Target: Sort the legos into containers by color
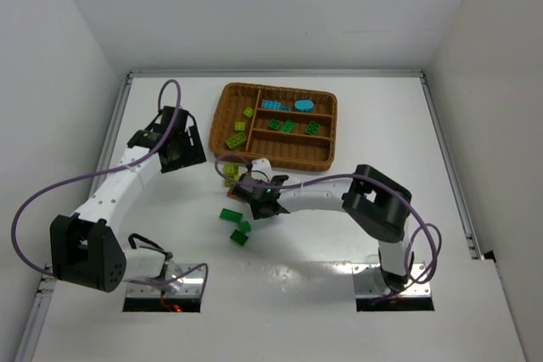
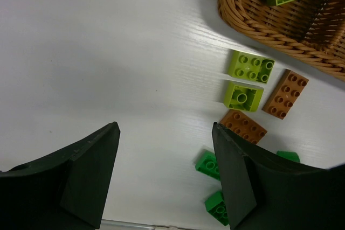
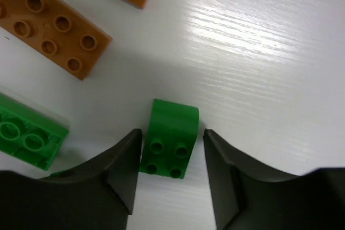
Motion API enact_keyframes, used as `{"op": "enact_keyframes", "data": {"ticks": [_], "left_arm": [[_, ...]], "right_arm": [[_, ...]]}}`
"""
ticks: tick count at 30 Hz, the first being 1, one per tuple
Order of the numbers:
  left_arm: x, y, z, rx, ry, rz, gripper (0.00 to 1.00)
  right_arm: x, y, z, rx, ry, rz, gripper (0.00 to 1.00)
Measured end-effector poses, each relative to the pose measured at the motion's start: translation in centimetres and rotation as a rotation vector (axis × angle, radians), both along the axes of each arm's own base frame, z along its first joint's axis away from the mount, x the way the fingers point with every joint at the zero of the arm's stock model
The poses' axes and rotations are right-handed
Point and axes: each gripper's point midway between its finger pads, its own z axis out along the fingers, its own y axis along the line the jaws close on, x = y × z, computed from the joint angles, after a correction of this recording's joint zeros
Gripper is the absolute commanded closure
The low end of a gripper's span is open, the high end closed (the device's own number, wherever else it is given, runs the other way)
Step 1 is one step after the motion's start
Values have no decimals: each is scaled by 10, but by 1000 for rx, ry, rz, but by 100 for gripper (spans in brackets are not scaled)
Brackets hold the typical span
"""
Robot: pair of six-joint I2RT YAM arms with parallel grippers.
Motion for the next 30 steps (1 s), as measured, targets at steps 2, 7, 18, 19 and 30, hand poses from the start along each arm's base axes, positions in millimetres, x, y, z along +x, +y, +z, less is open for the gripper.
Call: {"op": "enact_keyframes", "data": {"ticks": [2, 7, 18, 19, 30], "left_arm": [[0, 0, 0, 0, 0, 0, 24], [0, 0, 0, -2, 0, -1, 24], [0, -1, 0, -2, 1, -2, 24], [0, -1, 0, -2, 1, -2, 24], [0, -1, -1, -2, 6, -3, 24]], "right_arm": [[-2, -5, 0, 3, -4, 2, 63], [-5, -14, 1, 2, -6, 10, 80], [91, -75, 59, 1, -106, -163, 78], [109, -81, 71, 22, -132, -199, 78], [256, -110, 119, 105, -270, -362, 78]]}}
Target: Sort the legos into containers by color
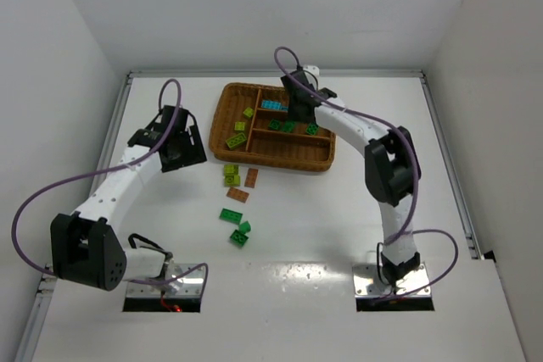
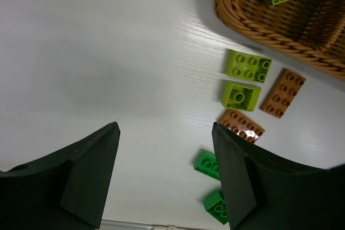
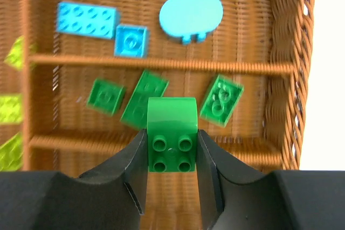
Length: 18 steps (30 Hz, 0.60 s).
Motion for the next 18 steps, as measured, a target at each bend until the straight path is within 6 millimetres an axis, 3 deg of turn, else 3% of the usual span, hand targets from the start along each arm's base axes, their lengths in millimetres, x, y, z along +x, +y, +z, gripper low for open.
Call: {"op": "enact_keyframes", "data": {"ticks": [3, 5, 7, 10, 14, 16, 18], "left_arm": [[2, -3, 4, -14, -6, -7, 24], [4, -5, 7, -21, -14, -11, 24], [4, -5, 8, -25, -16, -13, 24], [3, -6, 7, -27, -10, -15, 24], [3, -6, 7, -27, -8, -15, 24], [2, -4, 7, -21, -8, -11, 24], [3, -1, 7, -13, -10, -2, 24]], "right_arm": [[16, -6, -22, -11, 36, -8, 74], [22, -9, -35, -15, 58, -14, 49], [22, -14, -45, -17, 83, -19, 35], [21, -18, -47, -21, 95, -18, 35], [17, -16, -35, -15, 74, -12, 44], [2, -17, -24, -2, 63, 3, 45], [-28, -18, -9, 19, 54, 38, 45]]}}
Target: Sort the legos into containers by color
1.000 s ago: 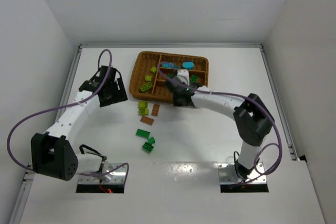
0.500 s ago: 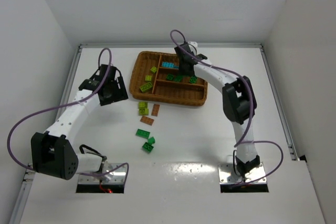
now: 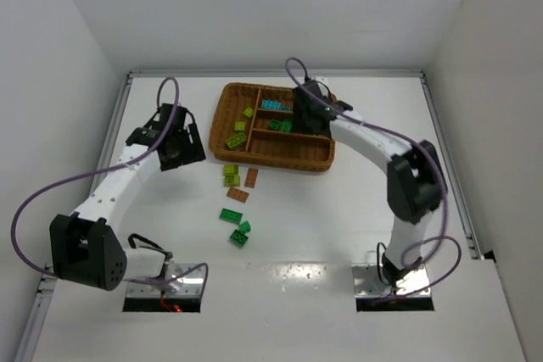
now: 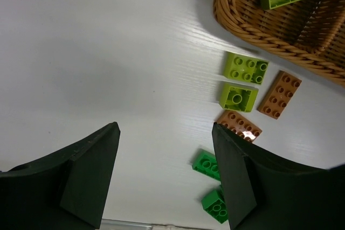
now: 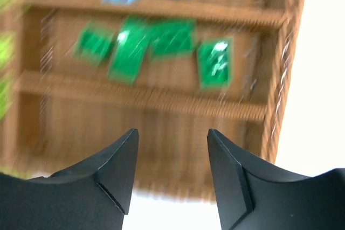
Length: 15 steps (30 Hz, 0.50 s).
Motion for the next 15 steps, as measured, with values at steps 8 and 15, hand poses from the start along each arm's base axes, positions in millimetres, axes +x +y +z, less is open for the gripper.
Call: {"op": "enact_keyframes", "data": {"ticks": [8, 15], "left_arm": [[4, 20, -15, -49, 63, 63, 24], [6, 21, -16, -72, 75, 64, 24]], "right_arm": [[-175, 114, 10, 128, 19, 513, 14], [-285, 162, -41, 126, 192, 839, 12]]}}
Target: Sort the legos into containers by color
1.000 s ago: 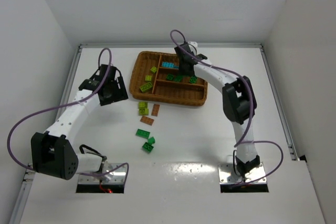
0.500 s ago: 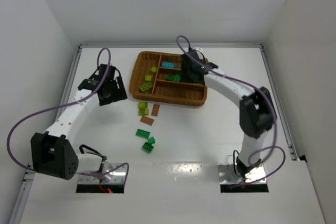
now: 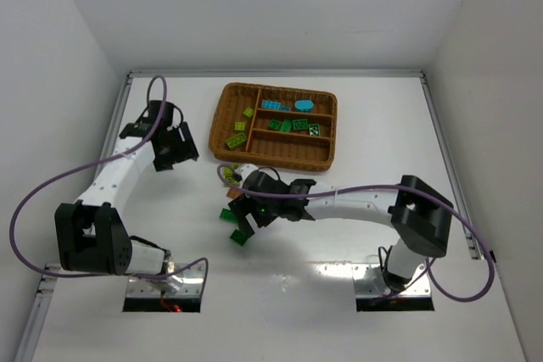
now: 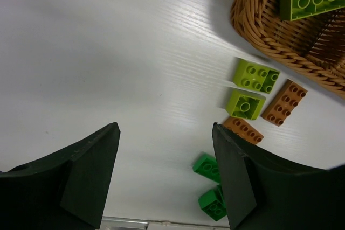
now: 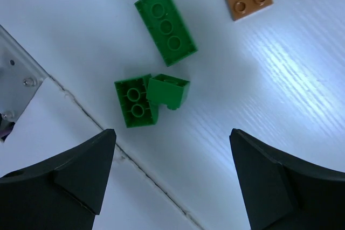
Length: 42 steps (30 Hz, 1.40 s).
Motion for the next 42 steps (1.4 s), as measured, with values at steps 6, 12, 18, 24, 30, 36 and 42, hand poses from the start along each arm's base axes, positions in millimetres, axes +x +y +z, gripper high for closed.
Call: {"op": "enact_keyframes", "data": {"ticks": [6, 12, 18, 24, 30, 36, 42], "left_arm": [[1, -2, 2, -11, -4, -6, 24], [1, -5, 3, -25, -6, -14, 24], [0, -6, 4, -32, -9, -18, 24], [1, -7, 5, -35, -14, -19, 24], [1, -8, 7, -38, -22, -22, 24], [1, -8, 8, -41, -24, -23, 24], [-1, -10, 3, -50, -19, -29, 23]], "right_arm": [[-2, 16, -27, -29, 38, 20, 27], [5, 31, -43, -47, 50, 14, 35], [10, 36, -50, -62, 49, -1, 50], [14, 31, -54, -86, 36, -30, 65], [25, 18, -50, -119, -12, -92, 69], [52, -10, -15, -146, -112, -205, 69], [131, -68, 36, -121, -205, -467, 69]]}}
